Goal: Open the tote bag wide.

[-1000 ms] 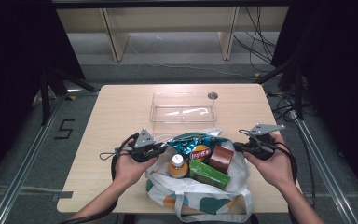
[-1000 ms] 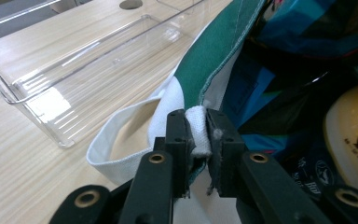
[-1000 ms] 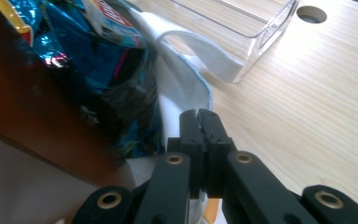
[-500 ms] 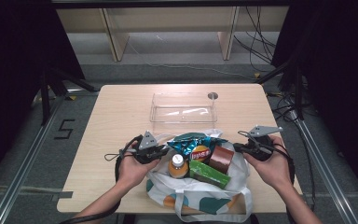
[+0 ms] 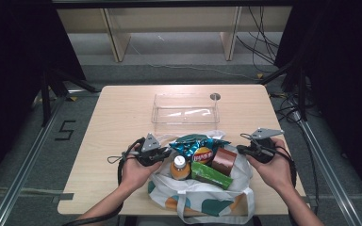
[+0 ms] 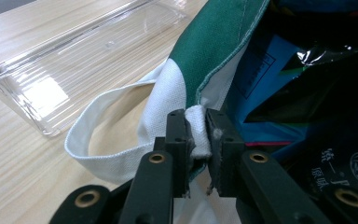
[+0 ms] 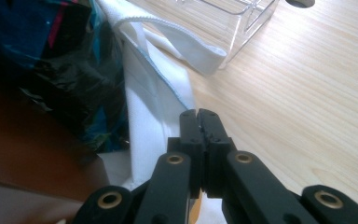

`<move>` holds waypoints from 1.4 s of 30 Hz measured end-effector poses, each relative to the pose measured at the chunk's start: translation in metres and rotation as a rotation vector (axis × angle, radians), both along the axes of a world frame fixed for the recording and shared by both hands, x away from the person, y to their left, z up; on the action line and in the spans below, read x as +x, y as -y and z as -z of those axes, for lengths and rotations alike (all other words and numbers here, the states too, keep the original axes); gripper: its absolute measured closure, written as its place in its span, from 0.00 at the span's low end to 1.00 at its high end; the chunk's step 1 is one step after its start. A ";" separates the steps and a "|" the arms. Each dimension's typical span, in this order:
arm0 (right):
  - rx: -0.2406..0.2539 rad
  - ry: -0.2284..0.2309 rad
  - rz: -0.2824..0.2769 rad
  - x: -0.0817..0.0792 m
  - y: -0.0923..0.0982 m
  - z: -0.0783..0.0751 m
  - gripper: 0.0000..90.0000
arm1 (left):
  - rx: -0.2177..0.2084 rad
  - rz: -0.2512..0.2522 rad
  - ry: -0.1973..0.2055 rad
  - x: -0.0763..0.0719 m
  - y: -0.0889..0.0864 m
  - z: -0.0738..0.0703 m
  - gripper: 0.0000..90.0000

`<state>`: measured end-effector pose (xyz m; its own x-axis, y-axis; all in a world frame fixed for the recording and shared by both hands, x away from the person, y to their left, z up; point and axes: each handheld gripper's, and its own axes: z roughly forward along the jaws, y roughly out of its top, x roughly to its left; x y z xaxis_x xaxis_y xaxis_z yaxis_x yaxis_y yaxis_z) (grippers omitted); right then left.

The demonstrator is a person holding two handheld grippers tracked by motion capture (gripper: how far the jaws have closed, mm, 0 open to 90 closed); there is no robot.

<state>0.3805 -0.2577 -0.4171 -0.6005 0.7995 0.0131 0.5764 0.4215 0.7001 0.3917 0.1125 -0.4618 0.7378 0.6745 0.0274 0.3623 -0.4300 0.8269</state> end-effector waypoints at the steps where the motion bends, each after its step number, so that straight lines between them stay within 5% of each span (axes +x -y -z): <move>1: 0.008 -0.015 0.014 -0.001 -0.001 0.001 1.00 | 0.004 -0.001 0.001 0.000 0.000 0.000 0.88; 4: -0.012 0.020 -0.001 0.002 0.000 0.005 1.00 | 0.006 0.003 -0.004 0.000 0.000 0.001 0.88; 42: -0.021 -0.033 -0.003 0.007 -0.002 0.018 1.00 | 0.012 0.007 -0.001 -0.001 0.001 0.003 0.87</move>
<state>0.3872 -0.2552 -0.4355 -0.6024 0.7981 0.0164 0.5979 0.4375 0.6717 0.3911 0.1116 -0.4651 0.7428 0.6686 0.0350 0.3596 -0.4425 0.8215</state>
